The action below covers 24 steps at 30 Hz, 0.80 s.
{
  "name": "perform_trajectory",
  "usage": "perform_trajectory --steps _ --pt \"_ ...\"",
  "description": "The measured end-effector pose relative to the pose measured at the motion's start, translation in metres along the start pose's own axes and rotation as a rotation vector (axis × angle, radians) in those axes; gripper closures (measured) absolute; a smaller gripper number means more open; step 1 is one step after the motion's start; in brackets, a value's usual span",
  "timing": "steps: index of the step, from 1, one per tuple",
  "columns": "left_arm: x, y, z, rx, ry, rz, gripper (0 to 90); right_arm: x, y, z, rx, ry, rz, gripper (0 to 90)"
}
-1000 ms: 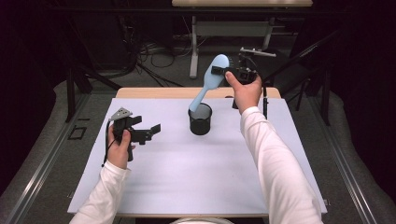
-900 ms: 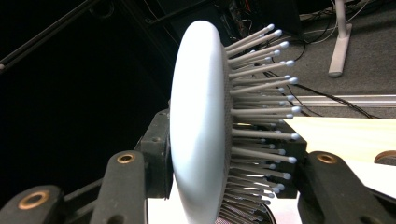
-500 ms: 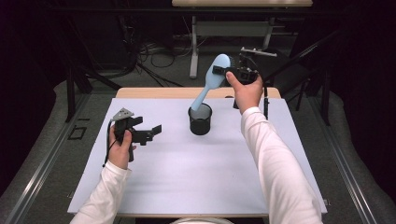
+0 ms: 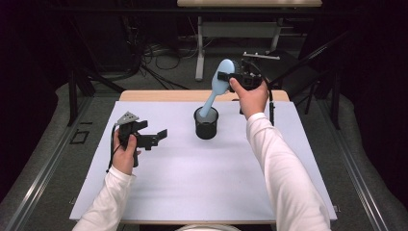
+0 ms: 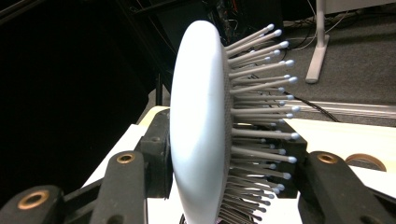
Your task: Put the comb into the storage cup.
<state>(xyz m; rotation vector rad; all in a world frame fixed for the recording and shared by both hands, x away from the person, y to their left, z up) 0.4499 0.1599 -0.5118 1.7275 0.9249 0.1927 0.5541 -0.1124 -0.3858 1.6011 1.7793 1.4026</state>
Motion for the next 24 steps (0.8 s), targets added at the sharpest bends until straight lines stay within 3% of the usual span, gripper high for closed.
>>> perform_trajectory --steps 24 --pt "0.001 -0.002 0.001 0.008 -0.002 0.0 0.6 0.003 -0.022 0.017 0.029 -0.014 -0.059 50.4"
Point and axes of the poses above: each handheld gripper's, and its own axes: z roughly forward along the jaws, y roughly out of its top, x roughly to its left, the point moved 8 cm from there along z, roughly forward along the jaws, and after that the axes turned 9 degrees about -y, right-handed, at the moved point
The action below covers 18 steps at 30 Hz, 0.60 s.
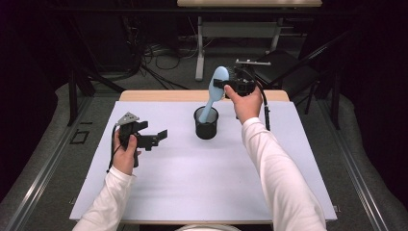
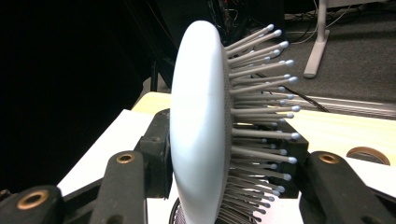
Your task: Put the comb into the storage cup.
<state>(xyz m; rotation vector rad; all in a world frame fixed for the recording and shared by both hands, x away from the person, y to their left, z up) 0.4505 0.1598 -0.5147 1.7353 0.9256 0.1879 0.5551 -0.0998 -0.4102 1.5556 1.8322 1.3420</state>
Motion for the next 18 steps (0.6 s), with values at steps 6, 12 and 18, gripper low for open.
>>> perform_trajectory --steps 6,12,18 --pt "0.0 0.0 0.0 0.0 0.0 -0.002 0.6 0.002 -0.006 0.005 0.011 -0.004 -0.022 50.4" --pt "0.0 0.0 0.0 -0.002 -0.002 -0.001 0.6 0.005 -0.011 0.009 0.02 -0.001 -0.042 50.3" --pt "0.0 -0.001 0.002 0.004 -0.001 0.001 0.6 0.008 -0.017 0.014 0.035 -0.011 -0.072 50.2"
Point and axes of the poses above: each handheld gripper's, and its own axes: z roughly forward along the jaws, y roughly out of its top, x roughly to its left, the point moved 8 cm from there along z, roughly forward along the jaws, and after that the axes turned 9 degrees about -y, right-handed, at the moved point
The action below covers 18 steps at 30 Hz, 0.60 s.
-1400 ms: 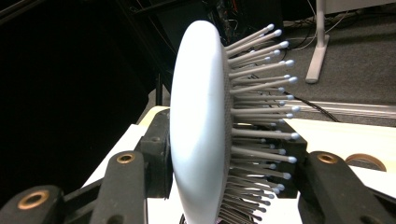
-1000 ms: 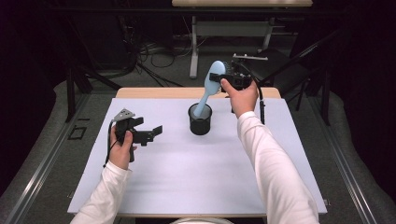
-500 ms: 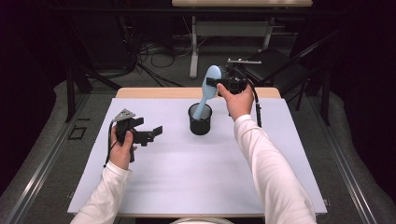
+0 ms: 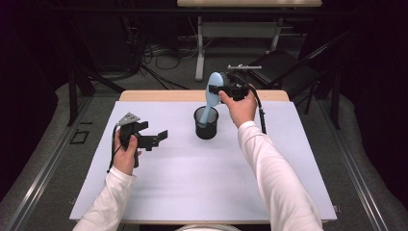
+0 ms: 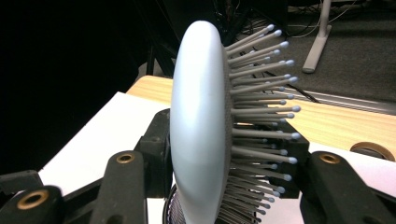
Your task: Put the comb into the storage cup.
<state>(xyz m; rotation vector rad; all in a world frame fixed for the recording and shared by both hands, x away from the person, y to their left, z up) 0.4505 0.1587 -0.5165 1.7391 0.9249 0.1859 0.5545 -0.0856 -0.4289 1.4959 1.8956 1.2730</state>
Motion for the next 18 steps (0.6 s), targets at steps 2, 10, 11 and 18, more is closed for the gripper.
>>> perform_trajectory --steps 2,10,11,18 --pt "0.0 0.0 0.0 0.001 0.0 0.0 0.6 0.001 -0.001 0.001 0.001 0.0 -0.008 50.2" --pt "0.0 0.0 0.0 -0.001 0.0 0.001 0.6 0.004 -0.007 0.006 0.013 -0.014 -0.047 50.1" --pt "0.0 0.0 0.0 0.0 0.0 0.001 0.6 0.005 -0.008 0.007 0.014 -0.014 -0.051 50.1" --pt "-0.001 -0.001 0.001 0.003 0.002 0.001 0.6 0.005 -0.015 0.012 0.016 -0.022 -0.062 50.0"
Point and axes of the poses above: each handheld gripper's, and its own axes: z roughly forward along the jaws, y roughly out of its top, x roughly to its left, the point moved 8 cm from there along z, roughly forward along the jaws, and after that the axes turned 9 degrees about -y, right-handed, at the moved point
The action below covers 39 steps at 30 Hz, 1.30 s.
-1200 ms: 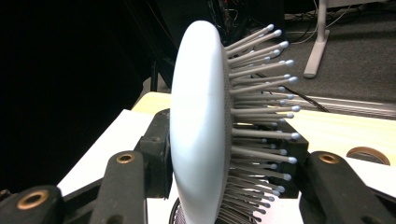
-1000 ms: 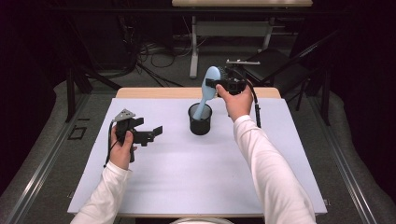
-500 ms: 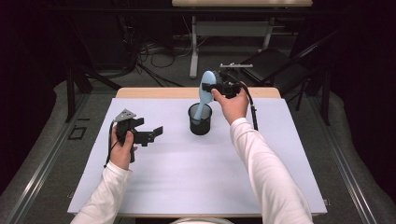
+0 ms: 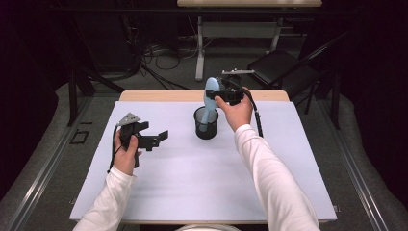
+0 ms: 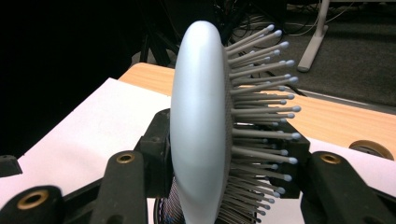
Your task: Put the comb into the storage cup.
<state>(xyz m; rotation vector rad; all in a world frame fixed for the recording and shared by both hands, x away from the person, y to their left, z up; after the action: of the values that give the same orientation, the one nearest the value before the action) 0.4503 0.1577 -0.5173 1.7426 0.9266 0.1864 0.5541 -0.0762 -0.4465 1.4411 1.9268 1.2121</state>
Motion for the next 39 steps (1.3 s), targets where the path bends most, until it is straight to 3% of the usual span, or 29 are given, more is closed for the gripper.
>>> perform_trajectory --steps 18,39 --pt "0.0 -0.001 0.001 0.005 0.0 0.003 0.6 0.002 -0.009 0.008 -0.008 -0.044 -0.083 49.9" --pt "0.001 -0.001 0.001 0.005 0.0 -0.001 0.6 0.005 -0.013 0.01 -0.007 -0.046 -0.141 48.6"
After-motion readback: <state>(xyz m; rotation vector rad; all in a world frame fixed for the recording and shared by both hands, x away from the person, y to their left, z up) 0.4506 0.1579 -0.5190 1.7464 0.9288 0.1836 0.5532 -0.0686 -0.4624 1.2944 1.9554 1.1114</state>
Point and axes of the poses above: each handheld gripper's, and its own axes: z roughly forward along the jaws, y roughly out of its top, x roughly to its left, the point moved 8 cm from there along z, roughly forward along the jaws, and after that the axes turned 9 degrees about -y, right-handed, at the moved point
